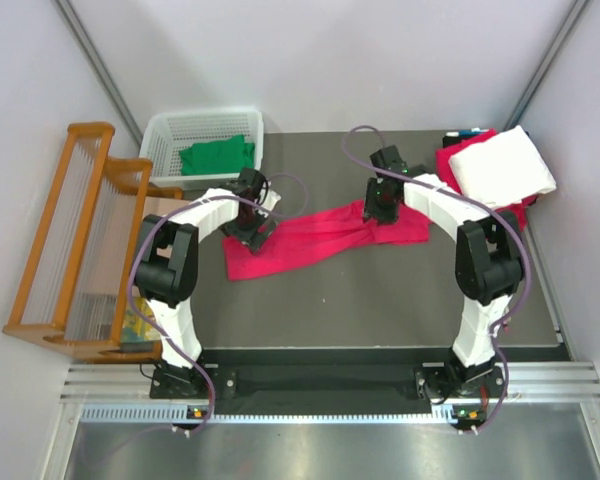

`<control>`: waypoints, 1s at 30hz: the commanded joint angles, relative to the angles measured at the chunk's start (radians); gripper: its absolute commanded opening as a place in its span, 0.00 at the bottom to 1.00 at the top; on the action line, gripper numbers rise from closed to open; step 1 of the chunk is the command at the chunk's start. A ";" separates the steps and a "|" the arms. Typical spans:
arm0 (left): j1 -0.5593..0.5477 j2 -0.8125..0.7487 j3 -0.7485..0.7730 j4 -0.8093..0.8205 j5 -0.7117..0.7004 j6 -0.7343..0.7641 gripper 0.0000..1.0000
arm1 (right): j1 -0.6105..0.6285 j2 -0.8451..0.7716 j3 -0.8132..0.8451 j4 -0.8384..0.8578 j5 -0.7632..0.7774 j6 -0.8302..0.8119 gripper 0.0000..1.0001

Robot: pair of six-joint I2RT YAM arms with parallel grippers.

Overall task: Fold and stack the t-shirts
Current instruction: Fold the tshirt

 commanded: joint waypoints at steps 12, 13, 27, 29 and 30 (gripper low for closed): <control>-0.006 -0.060 -0.021 0.005 -0.032 0.011 0.91 | 0.013 -0.175 -0.277 0.060 0.040 0.032 0.40; -0.006 -0.063 -0.022 0.005 -0.033 0.011 0.90 | 0.014 -0.172 -0.276 0.062 0.038 0.032 0.40; -0.006 -0.072 -0.047 0.019 -0.049 0.015 0.90 | -0.004 -0.070 -0.228 0.108 0.031 0.041 0.35; -0.006 -0.074 -0.051 0.022 -0.052 0.018 0.91 | -0.010 -0.055 -0.213 0.109 0.028 0.041 0.31; -0.006 -0.076 -0.056 0.023 -0.053 0.020 0.90 | -0.010 -0.049 -0.210 0.109 0.031 0.040 0.31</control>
